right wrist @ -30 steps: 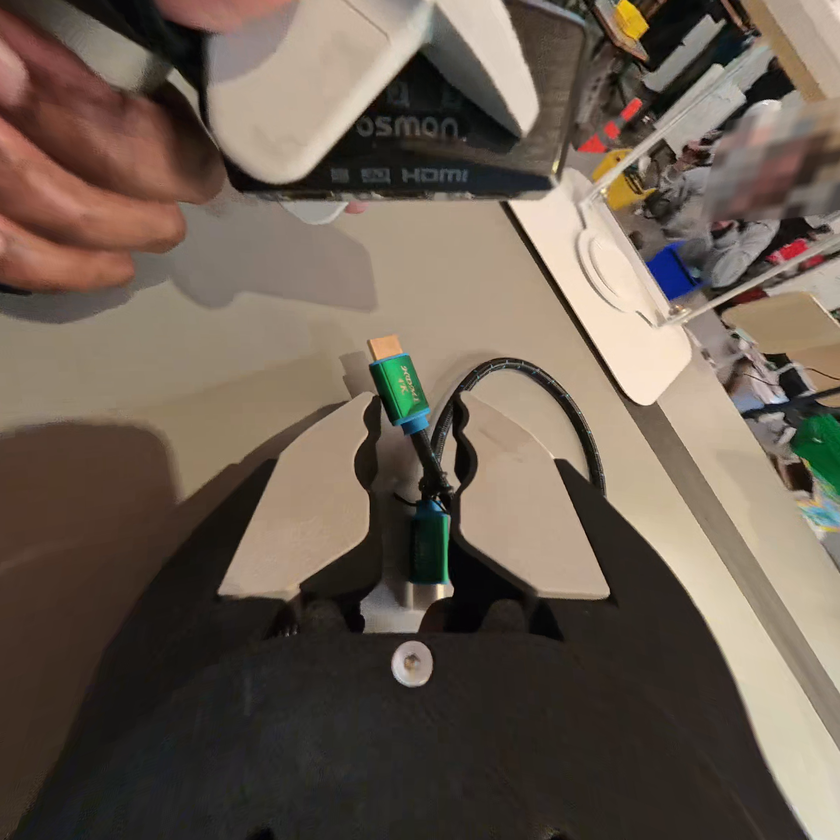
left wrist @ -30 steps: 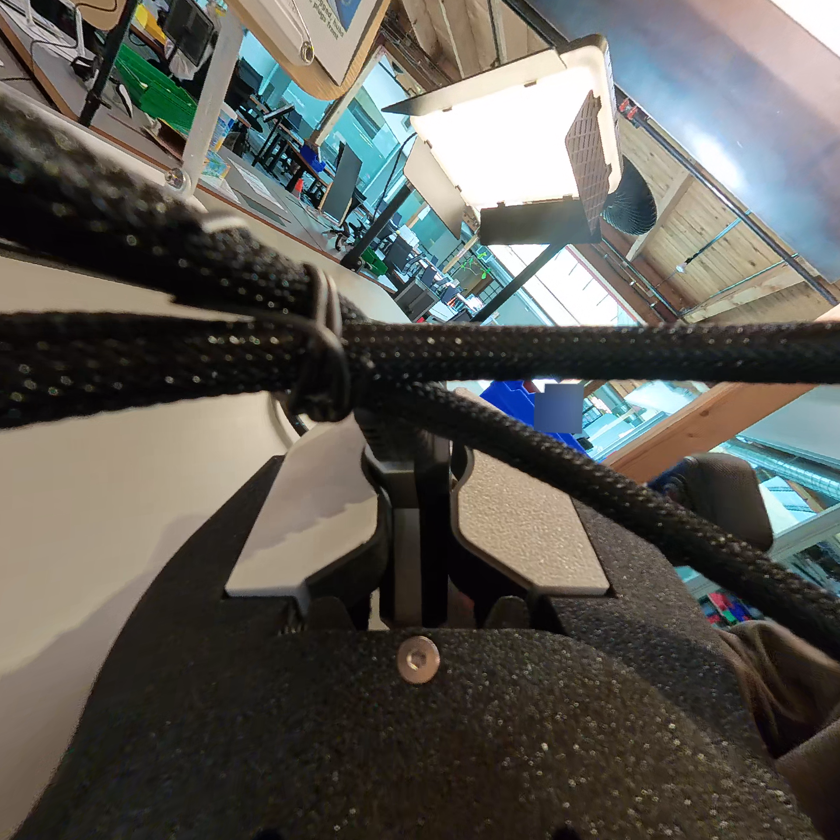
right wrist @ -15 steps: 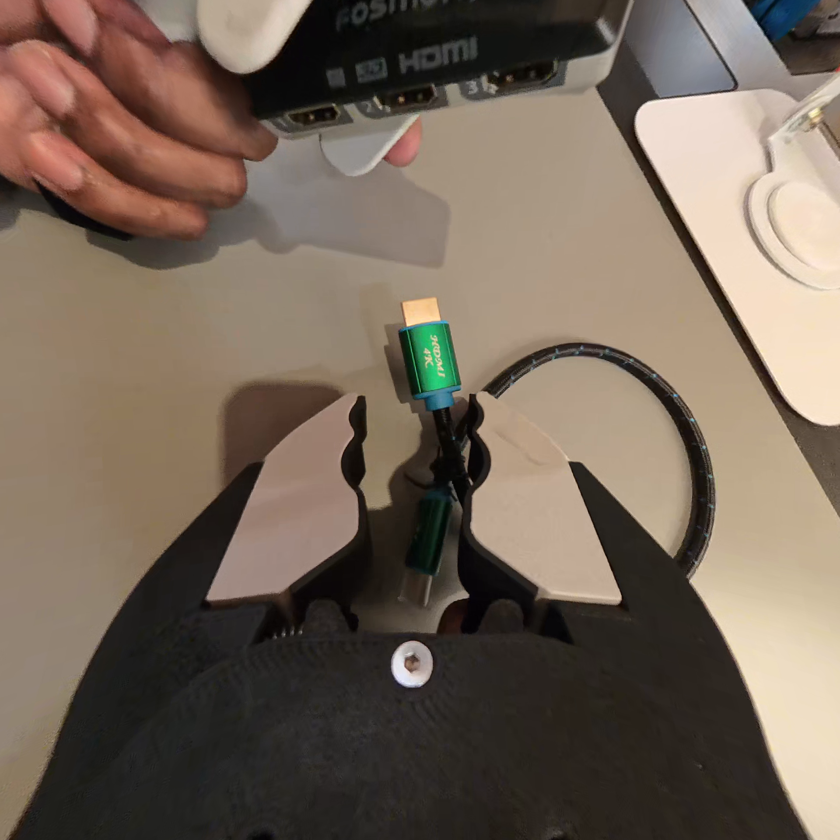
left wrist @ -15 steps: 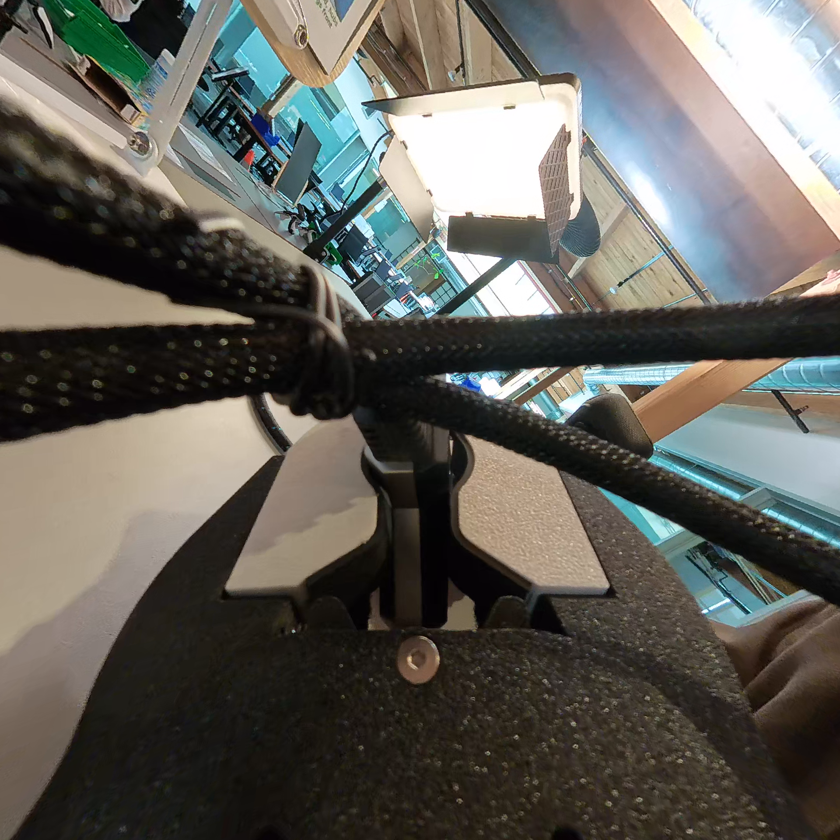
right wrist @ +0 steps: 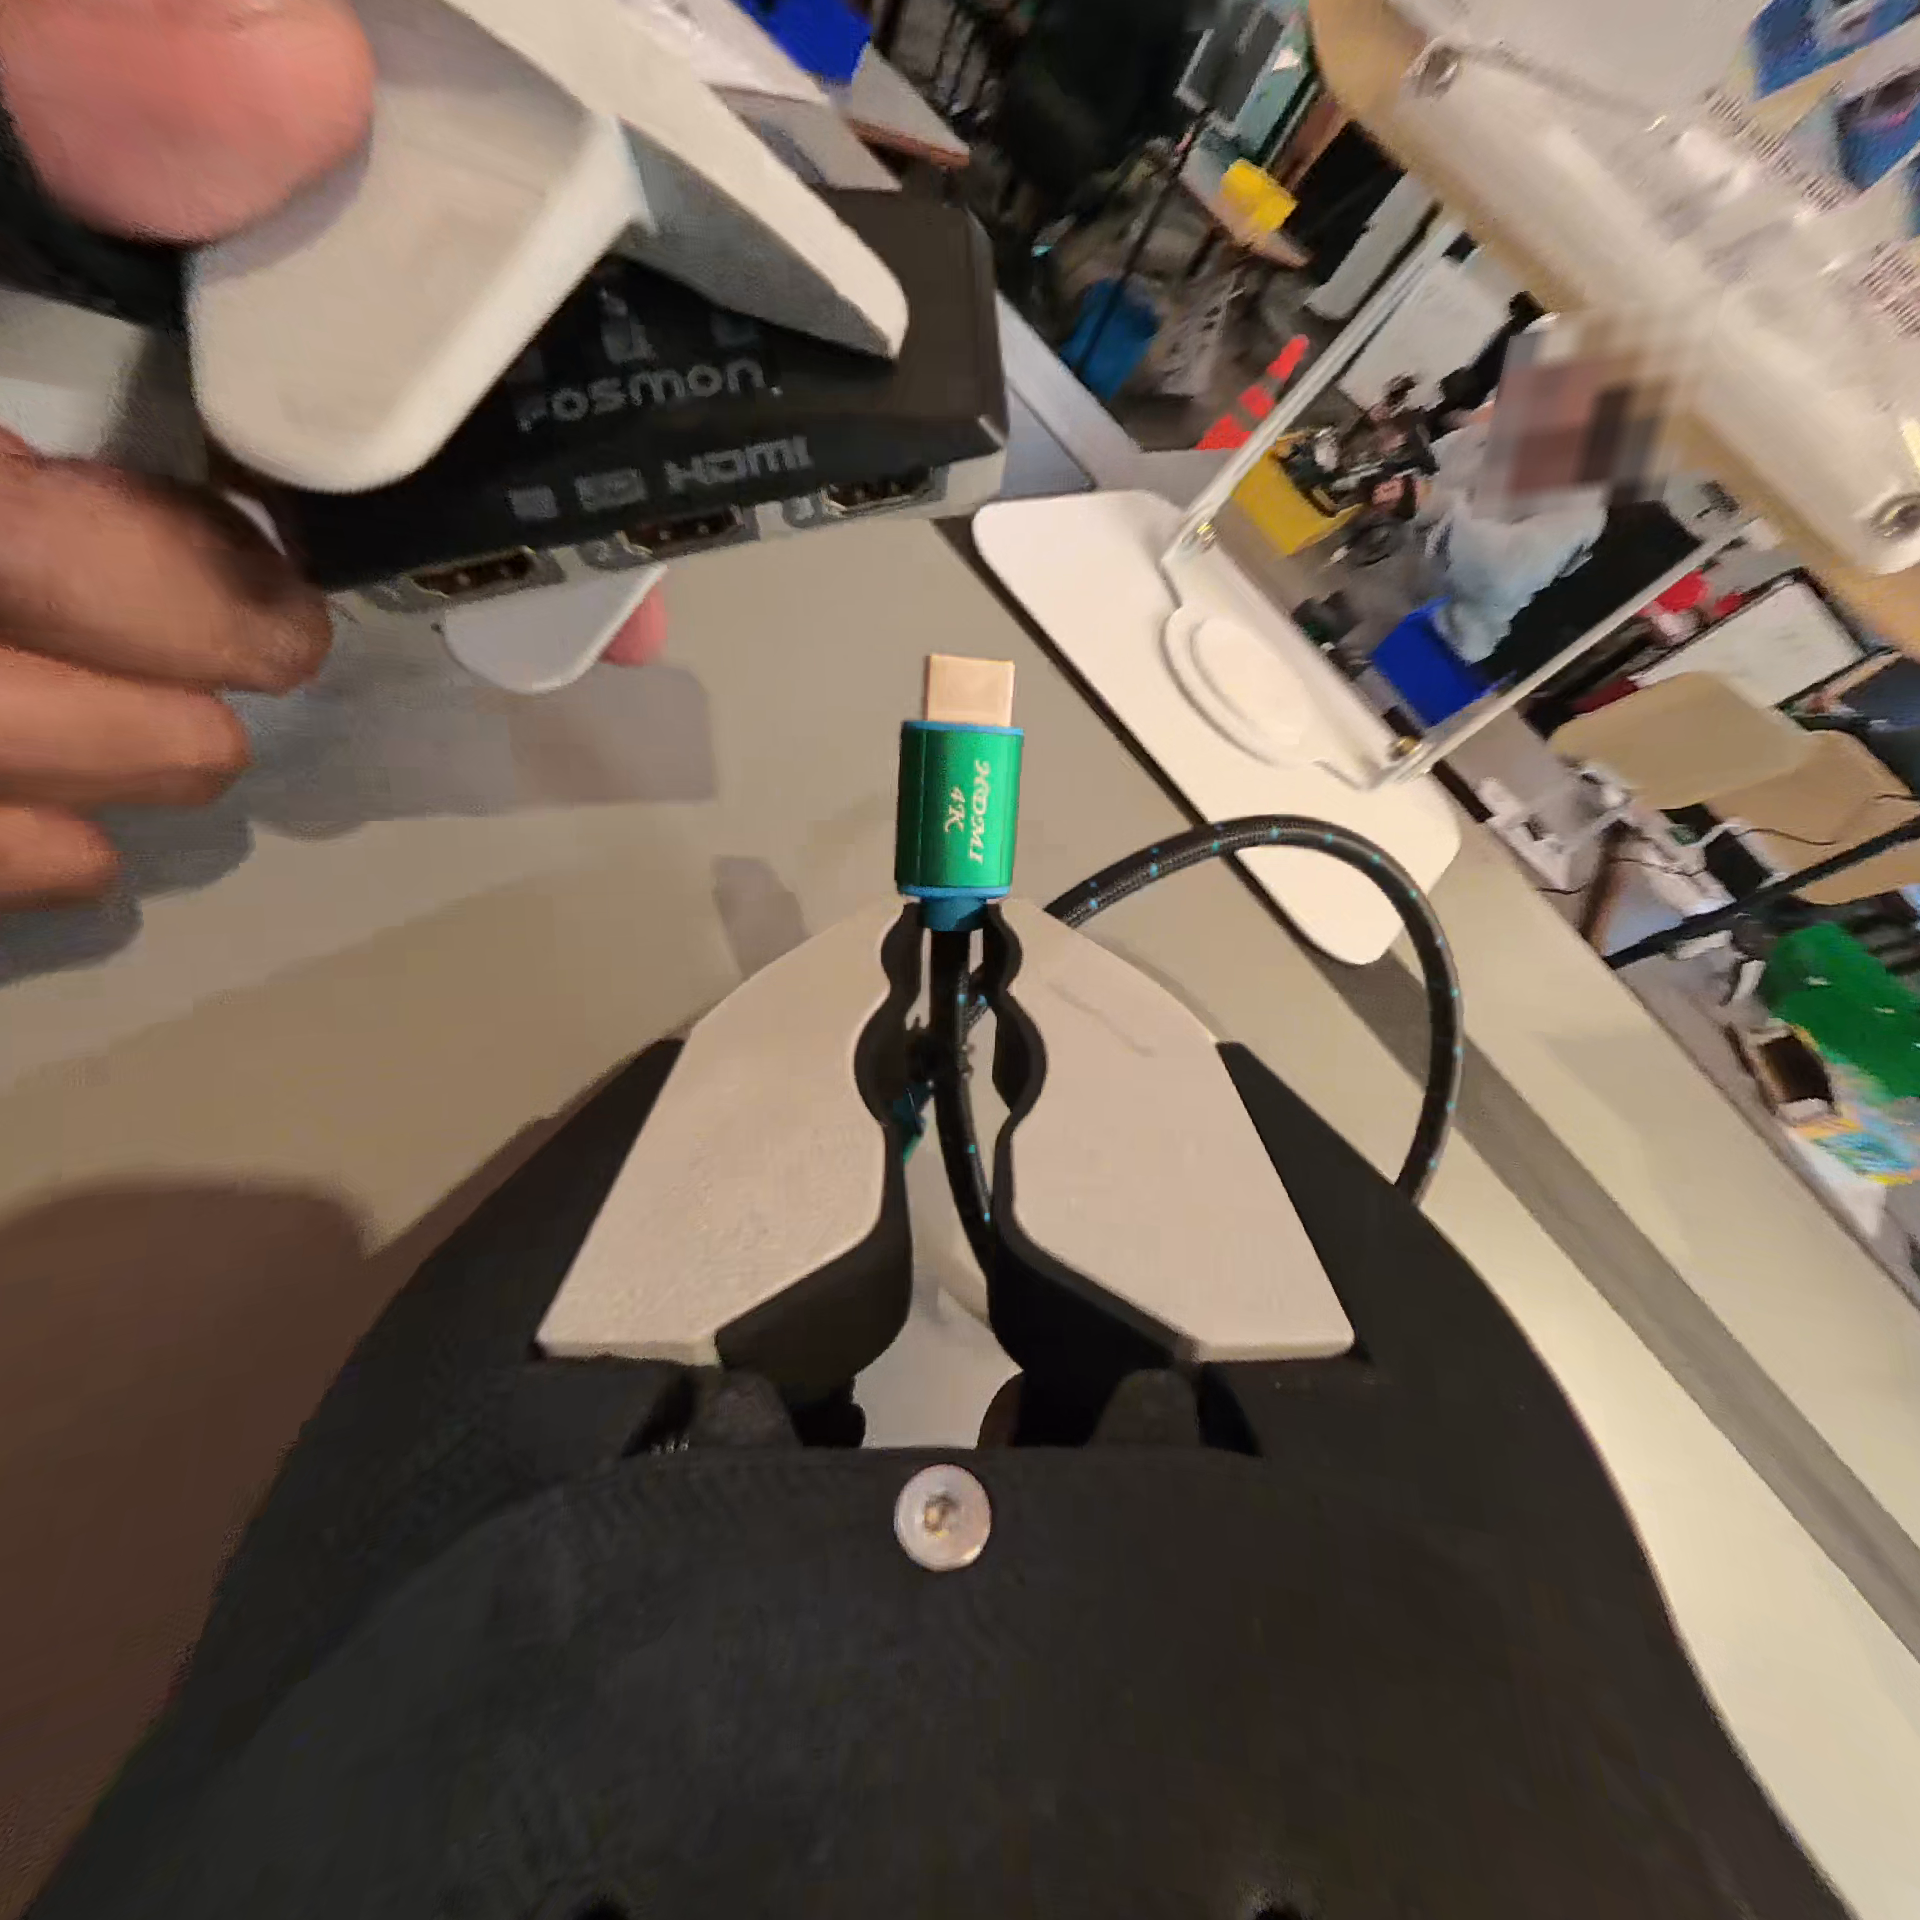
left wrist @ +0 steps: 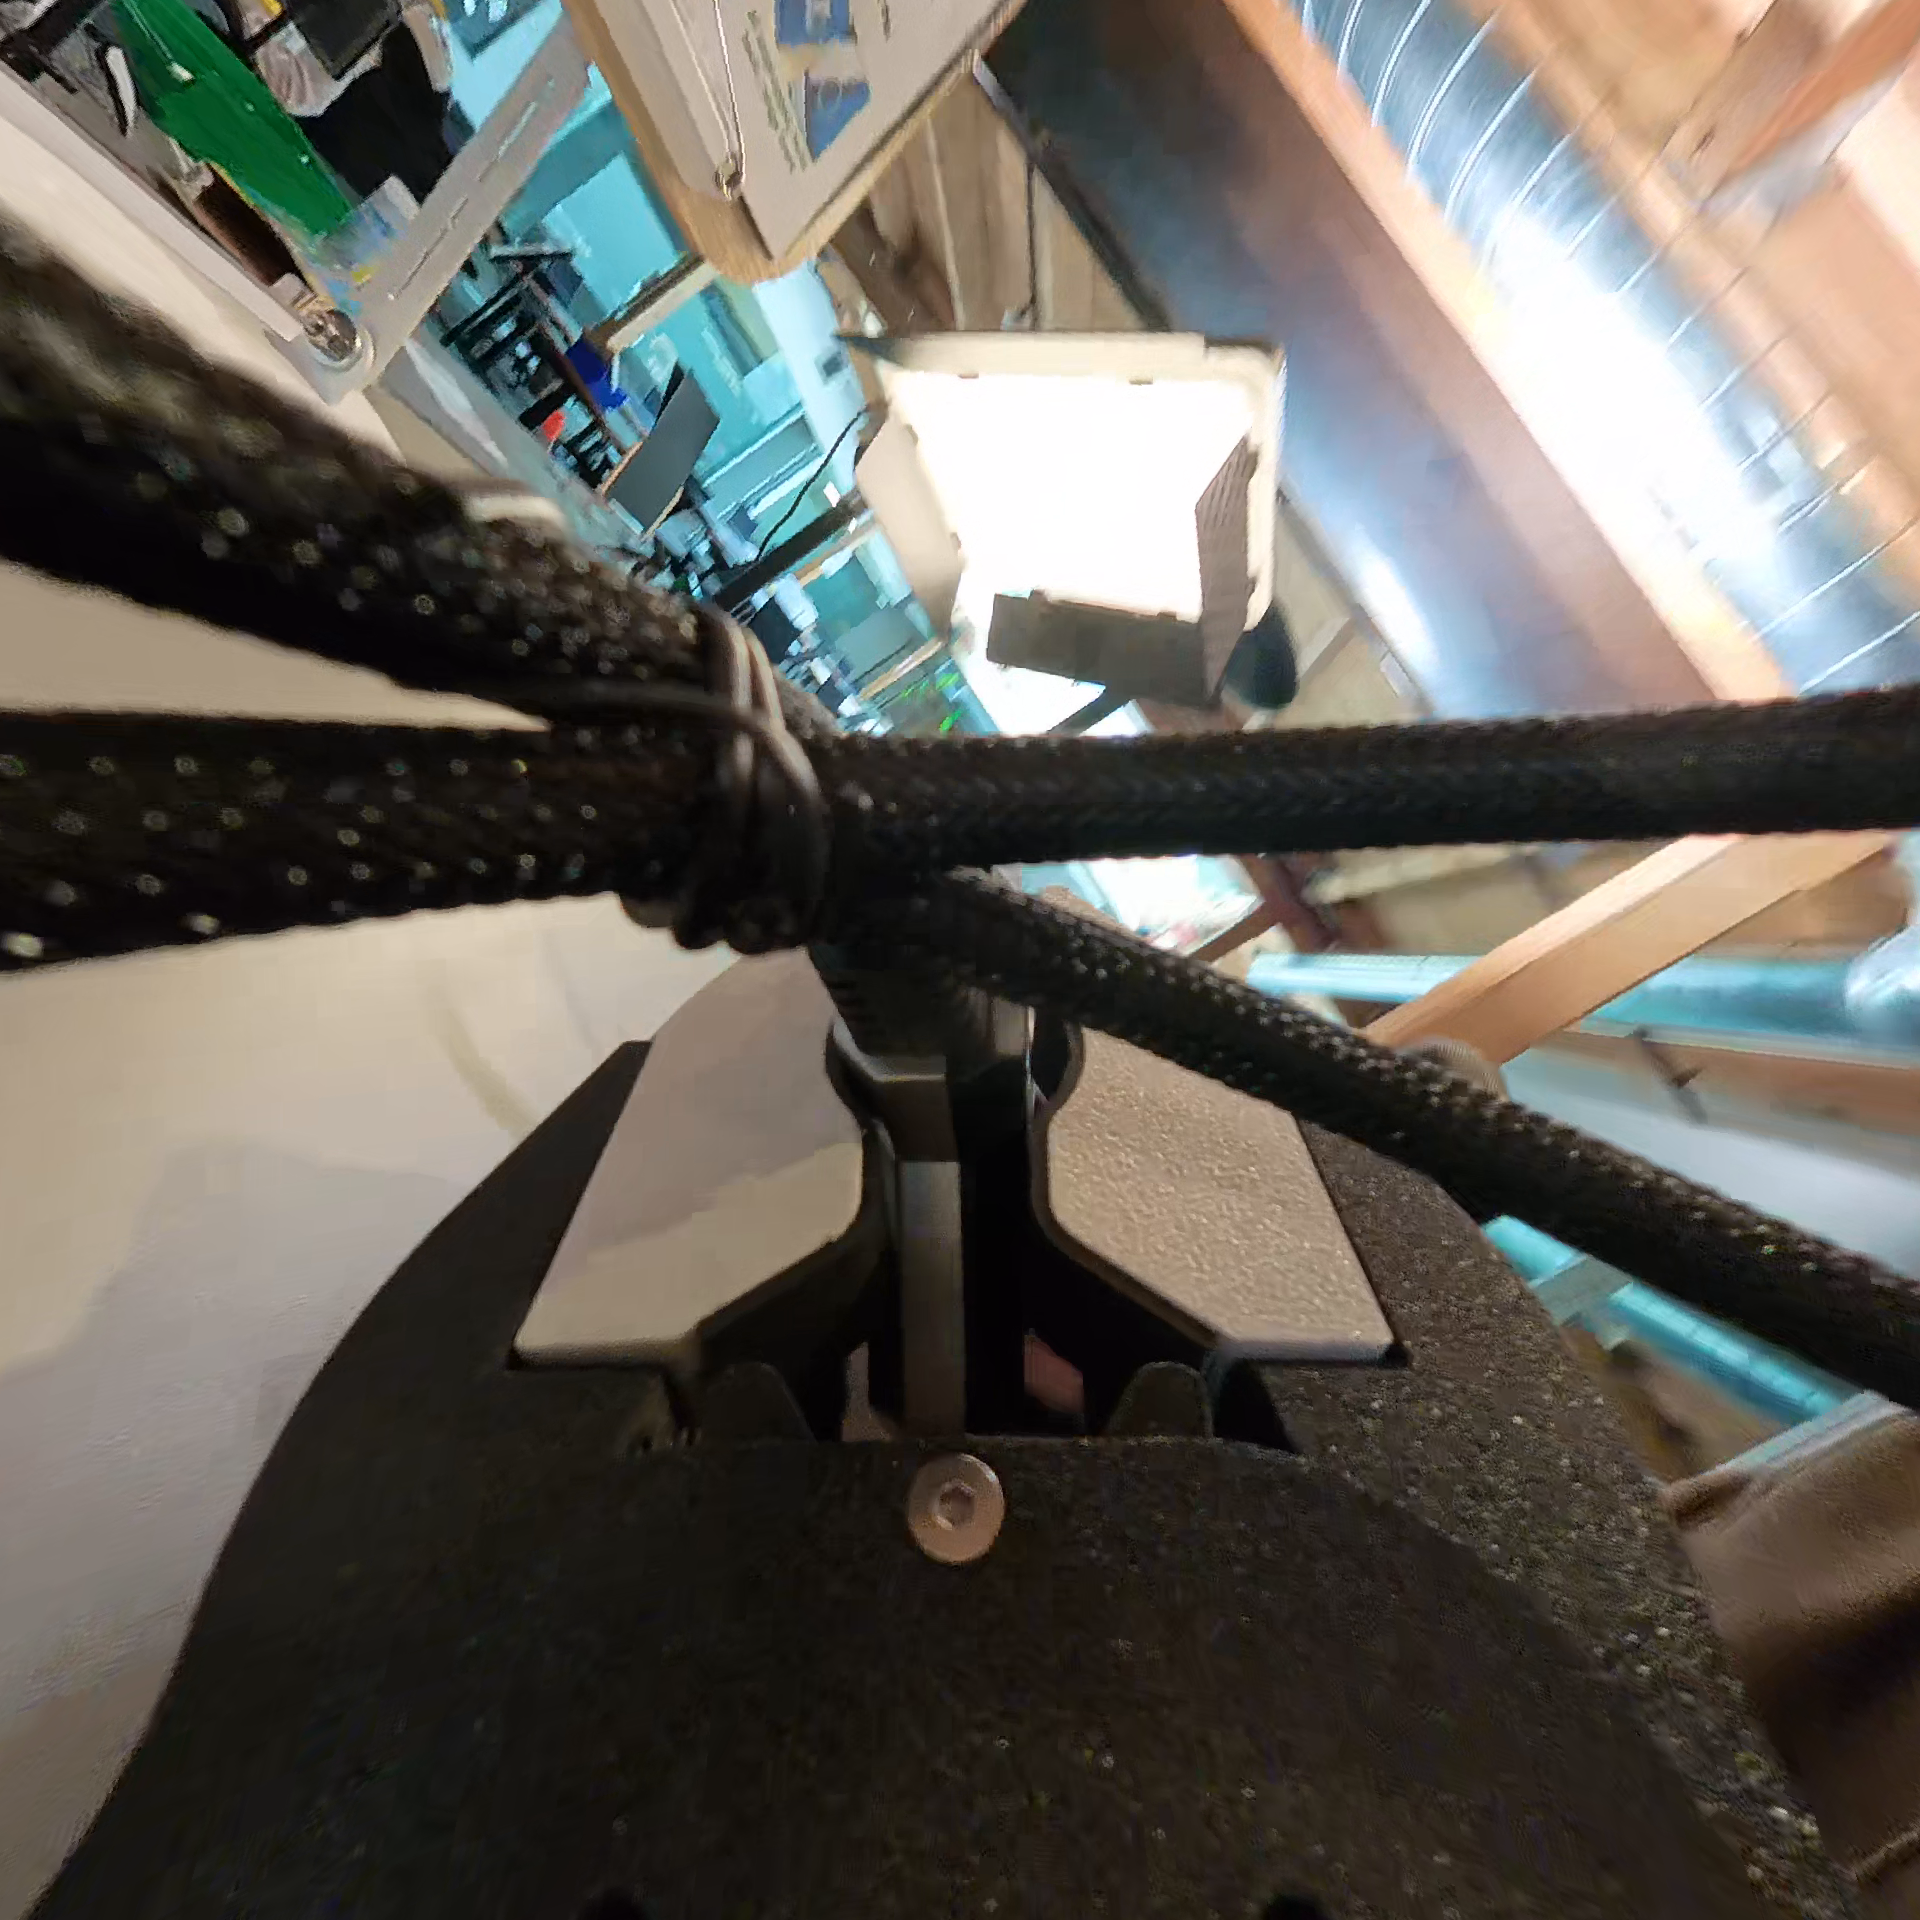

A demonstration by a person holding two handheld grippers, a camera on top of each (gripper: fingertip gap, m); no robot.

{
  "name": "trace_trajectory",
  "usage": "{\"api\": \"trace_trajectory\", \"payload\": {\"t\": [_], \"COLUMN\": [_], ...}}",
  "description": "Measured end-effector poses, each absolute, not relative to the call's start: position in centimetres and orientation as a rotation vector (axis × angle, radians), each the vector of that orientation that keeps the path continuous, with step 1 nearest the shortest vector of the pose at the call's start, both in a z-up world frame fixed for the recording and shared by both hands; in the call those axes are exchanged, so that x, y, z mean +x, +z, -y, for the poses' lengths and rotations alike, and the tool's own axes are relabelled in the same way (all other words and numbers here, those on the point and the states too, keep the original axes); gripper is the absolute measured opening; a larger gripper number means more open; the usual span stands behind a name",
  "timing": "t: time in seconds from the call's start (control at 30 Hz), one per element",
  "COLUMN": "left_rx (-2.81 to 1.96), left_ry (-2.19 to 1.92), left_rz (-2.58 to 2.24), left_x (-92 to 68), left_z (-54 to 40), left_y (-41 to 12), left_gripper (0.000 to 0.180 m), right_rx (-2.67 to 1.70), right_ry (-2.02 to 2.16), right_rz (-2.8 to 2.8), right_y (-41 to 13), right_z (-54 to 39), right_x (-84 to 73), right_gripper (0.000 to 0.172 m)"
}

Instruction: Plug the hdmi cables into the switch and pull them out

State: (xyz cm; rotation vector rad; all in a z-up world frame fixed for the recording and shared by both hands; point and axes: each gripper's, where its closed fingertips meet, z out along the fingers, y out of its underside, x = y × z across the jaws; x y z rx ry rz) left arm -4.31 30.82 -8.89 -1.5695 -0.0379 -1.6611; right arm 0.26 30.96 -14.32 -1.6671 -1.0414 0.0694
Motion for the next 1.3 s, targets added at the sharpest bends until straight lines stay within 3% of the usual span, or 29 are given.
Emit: {"api": "trace_trajectory", "payload": {"t": [0.27,0.5,1.3], "left_rx": [-1.498,-1.653,-1.758], "left_ry": [-1.669,-1.278,-1.246], "left_rz": [0.142,-0.123,-0.353], "left_x": [-4.8,-4.5,-3.5], "left_z": [-31.3,-31.5,-30.5], "left_y": [-8.7,-9.5,-10.5], "left_gripper": [0.024,0.024,0.017], "right_rx": [-1.567,-1.589,-1.453], "right_ry": [-0.116,-0.088,-0.177], "right_rz": [1.094,1.044,1.208], "right_y": [-14.0,-13.8,-14.1], "right_z": [-30.3,-30.9,-30.7], "right_x": [-1.3,-0.6,-0.5], "right_gripper": [0.01,0.01,0.01]}}
